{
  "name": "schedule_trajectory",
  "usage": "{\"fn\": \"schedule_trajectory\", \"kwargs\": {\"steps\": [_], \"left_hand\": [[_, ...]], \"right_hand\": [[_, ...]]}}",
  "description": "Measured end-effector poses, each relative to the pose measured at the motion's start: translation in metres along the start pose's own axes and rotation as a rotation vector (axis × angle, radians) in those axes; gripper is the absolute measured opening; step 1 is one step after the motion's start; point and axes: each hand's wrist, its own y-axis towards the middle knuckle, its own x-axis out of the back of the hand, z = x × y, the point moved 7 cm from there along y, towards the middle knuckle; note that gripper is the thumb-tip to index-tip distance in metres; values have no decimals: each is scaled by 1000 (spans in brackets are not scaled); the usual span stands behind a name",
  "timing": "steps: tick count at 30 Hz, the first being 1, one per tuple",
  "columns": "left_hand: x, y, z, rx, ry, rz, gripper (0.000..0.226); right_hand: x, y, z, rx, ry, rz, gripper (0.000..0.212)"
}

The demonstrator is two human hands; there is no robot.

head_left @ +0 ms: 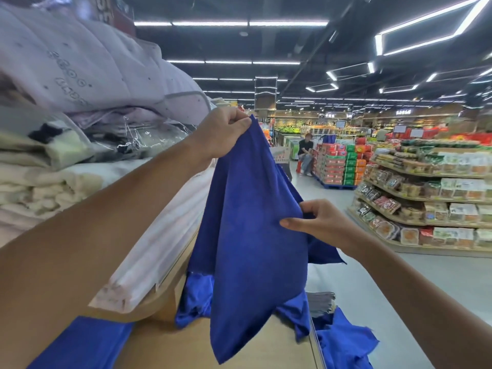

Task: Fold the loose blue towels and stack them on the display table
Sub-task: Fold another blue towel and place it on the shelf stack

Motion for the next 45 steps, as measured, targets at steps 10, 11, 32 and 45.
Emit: {"fn": "schedule_trajectory", "kwargs": {"steps": [10, 11, 32, 45], "left_hand": [[20, 4, 13, 29, -2, -80, 17], [22, 4, 14, 33, -10, -87, 17], [35, -17, 37, 40, 19, -164, 16], [27, -207, 90, 103, -328, -261, 19]], "right_hand": [[26, -22, -15, -59, -70, -45, 13], [28, -24, -17, -69, -77, -46, 14], [66, -54, -34, -167, 6, -84, 37], [52, -107, -43, 72, -258, -91, 20]]}}
